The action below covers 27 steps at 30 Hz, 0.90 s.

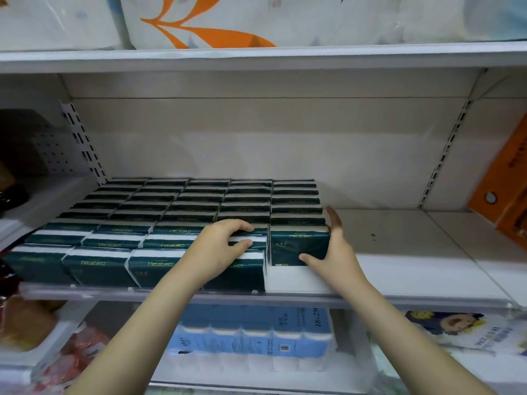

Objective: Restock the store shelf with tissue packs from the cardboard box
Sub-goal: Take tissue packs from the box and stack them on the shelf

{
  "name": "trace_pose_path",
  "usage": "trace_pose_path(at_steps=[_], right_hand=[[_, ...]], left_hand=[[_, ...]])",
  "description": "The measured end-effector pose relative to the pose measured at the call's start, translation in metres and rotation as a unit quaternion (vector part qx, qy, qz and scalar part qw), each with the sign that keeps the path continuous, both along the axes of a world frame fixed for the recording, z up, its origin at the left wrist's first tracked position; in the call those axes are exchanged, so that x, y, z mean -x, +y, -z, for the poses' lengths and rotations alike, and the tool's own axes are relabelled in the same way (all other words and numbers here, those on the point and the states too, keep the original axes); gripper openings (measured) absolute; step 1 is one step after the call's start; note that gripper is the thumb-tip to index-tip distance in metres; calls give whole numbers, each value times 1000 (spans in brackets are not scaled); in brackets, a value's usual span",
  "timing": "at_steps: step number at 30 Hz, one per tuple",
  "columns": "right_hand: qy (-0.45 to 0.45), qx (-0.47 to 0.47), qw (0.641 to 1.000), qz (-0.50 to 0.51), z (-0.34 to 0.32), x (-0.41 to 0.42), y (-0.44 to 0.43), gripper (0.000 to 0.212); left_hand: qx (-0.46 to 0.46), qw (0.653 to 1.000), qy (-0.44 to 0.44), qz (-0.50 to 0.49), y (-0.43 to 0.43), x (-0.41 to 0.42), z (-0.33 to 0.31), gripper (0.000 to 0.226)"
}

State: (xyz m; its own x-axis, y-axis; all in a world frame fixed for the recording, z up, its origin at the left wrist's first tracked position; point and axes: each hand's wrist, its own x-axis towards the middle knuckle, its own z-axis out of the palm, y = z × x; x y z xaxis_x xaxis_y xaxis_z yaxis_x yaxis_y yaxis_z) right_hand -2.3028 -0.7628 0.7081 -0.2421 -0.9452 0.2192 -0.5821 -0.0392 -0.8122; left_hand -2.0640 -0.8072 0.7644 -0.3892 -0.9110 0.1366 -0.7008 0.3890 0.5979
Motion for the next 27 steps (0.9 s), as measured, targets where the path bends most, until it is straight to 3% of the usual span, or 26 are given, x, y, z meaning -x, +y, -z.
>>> trace_pose_path(at_steps=[7,10,16,20,27], right_hand=[[-55,10,998,-1,-7,2,9,134],[-44,66,997,7,-21,-7,19,119],[-55,178,983,-3,-43,-70,49,65],[-107,168,978,-63,-44,-135,81,54],[-89,102,979,-150,-21,-208,118,50]], left_hand=[[59,998,16,-18,13,-4,-3,37],[84,995,45,-25,27,-10,-9,42],[92,986,135,-29,78,-52,-10,44],[90,985,146,-35,114,-111,-6,46],[35,975,204,-83,175,-175,41,48]])
